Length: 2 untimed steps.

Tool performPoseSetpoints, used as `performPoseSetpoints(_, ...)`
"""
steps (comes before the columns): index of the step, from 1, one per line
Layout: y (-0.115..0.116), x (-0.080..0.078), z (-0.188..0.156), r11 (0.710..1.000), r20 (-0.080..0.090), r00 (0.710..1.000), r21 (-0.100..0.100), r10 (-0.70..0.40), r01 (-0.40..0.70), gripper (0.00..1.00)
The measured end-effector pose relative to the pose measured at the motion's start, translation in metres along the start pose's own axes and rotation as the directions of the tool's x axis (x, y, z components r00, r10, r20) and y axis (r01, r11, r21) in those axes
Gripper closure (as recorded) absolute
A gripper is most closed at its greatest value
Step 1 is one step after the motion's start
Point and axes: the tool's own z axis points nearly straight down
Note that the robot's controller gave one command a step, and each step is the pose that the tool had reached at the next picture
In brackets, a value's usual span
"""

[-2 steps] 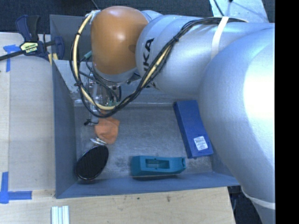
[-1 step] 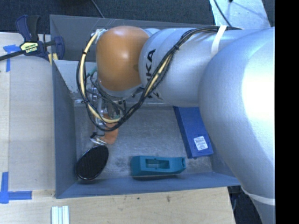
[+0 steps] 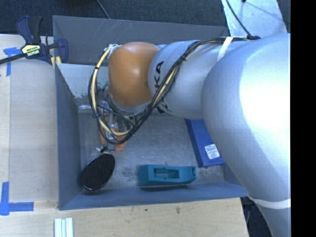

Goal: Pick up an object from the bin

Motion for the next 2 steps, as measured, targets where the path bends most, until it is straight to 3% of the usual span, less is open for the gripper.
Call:
performPoseSetpoints(1, -0.0687, 0.036, 0.0172, 1.0, -0.001, 1.0, 0.001, 0.013, -0.013, 1.0)
performPoseSetpoints(2, -0.0687, 0.036, 0.0171, 1.0, -0.001, 1.0, 0.001, 0.013, -0.013, 1.0)
